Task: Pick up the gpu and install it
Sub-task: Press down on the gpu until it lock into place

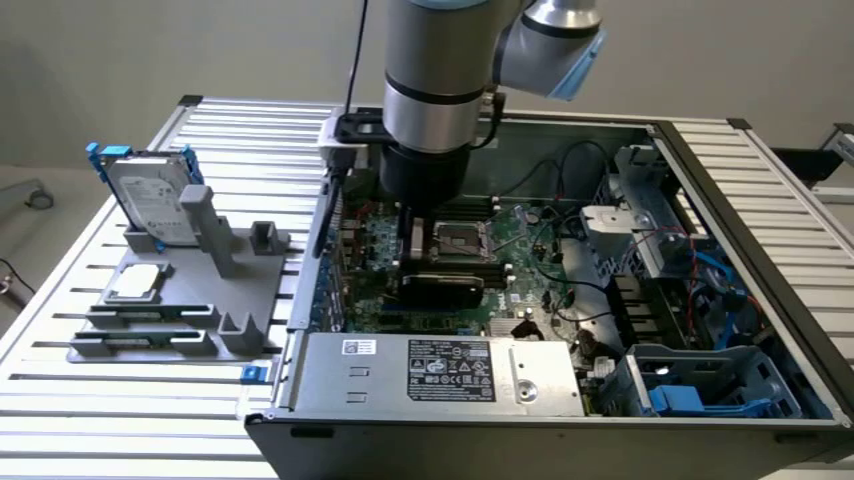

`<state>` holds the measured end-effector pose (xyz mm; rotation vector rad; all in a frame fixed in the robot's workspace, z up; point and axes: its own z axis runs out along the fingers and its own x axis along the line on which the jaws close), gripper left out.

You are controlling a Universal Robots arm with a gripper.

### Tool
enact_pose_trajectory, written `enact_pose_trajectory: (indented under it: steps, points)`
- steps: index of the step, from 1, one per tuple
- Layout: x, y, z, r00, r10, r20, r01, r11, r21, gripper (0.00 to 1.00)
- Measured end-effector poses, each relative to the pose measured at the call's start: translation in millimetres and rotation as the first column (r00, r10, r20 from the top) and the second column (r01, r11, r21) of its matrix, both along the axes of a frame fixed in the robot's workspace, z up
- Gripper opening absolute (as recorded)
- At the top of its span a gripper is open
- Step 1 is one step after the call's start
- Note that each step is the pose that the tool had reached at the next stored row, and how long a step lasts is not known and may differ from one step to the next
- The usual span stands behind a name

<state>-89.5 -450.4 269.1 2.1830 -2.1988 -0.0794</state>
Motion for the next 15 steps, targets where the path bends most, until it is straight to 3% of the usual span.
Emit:
enact_pose_trajectory:
  steps: [10, 15]
  points:
    - [-0.5, 0.1, -3.1, 0.9999, 0.015, -0.0007, -0.015, 0.9999, 0.0007, 0.11]
    - [-1.9, 0.0, 7.7, 0.9999, 0.016, -0.0055, -0.016, 0.9999, 0.0006, 0.11]
